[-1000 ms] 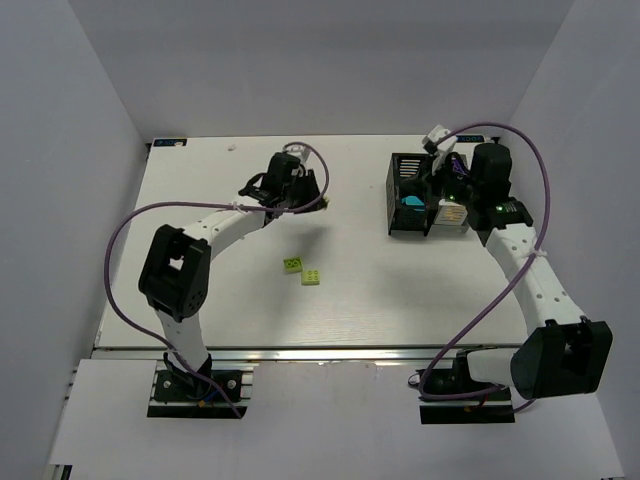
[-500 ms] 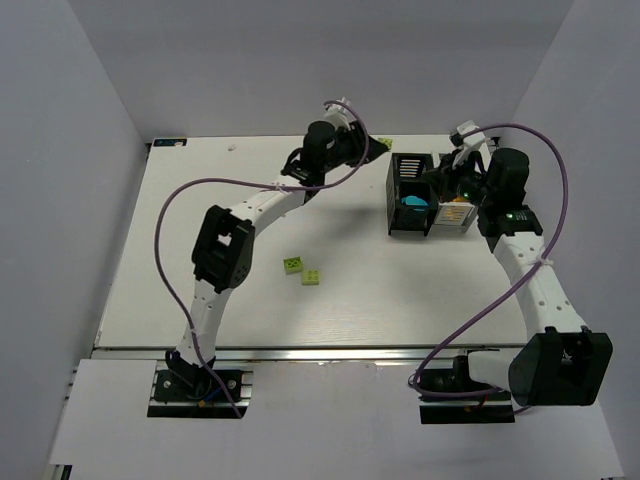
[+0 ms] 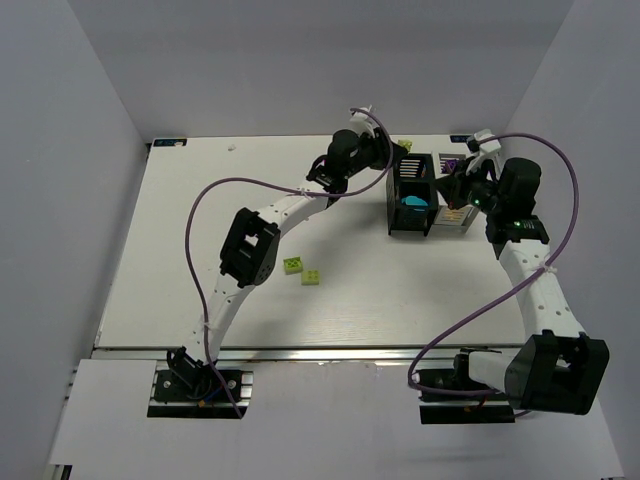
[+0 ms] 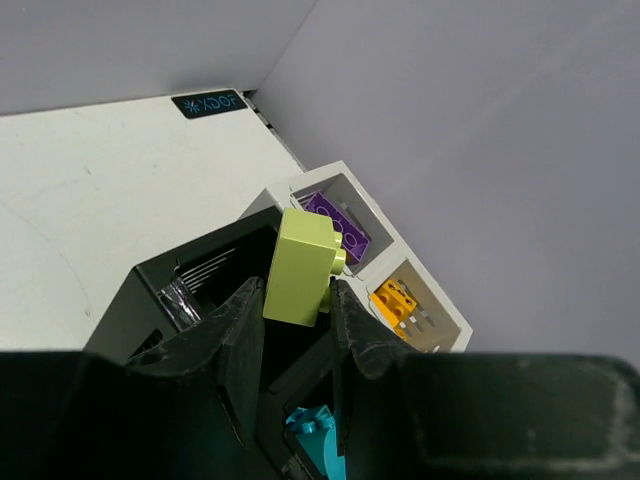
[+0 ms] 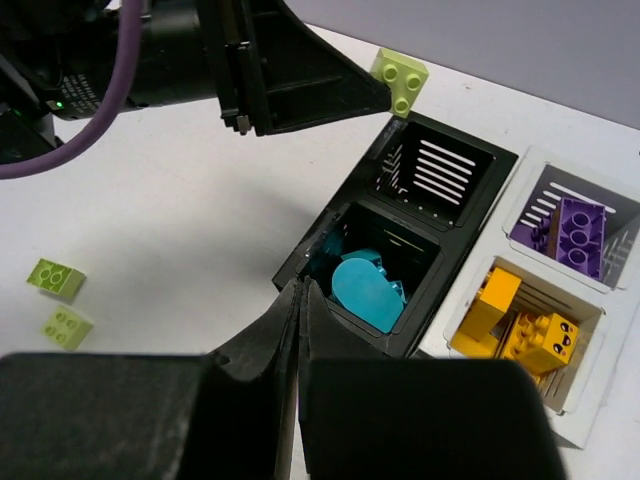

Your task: Sort the legos into containers by color

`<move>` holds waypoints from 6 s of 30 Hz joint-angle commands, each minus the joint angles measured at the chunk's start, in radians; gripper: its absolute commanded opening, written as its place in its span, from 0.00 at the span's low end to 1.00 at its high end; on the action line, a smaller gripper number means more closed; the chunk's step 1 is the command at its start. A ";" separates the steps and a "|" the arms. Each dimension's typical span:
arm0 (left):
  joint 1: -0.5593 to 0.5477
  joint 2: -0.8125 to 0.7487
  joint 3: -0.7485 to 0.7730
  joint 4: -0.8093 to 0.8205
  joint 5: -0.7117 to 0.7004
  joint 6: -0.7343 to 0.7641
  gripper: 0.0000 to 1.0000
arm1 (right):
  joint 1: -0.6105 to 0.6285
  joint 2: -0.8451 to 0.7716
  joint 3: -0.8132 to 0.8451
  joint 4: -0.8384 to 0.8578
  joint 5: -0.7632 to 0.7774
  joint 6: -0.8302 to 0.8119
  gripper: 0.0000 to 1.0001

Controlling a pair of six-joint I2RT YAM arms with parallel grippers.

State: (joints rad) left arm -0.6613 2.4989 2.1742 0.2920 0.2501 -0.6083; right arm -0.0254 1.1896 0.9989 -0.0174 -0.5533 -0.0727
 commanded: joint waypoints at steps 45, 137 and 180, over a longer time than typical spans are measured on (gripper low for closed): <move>0.035 -0.792 -0.681 -0.164 -0.288 0.156 0.59 | 0.172 0.083 0.069 -0.683 -0.526 -1.124 0.89; 0.258 -1.629 -1.587 -0.633 -0.400 -0.252 0.85 | 0.197 0.507 0.575 -0.231 0.073 -0.345 0.00; 0.258 -1.628 -1.596 -0.649 -0.394 -0.275 0.86 | 0.206 0.467 0.452 -0.367 -0.410 -0.748 0.89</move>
State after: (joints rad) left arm -0.4076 0.8906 0.5797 -0.3580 -0.1413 -0.8806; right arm 0.0940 1.7378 1.4944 -0.2905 -0.7506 -0.6369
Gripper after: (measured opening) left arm 0.852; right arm 0.895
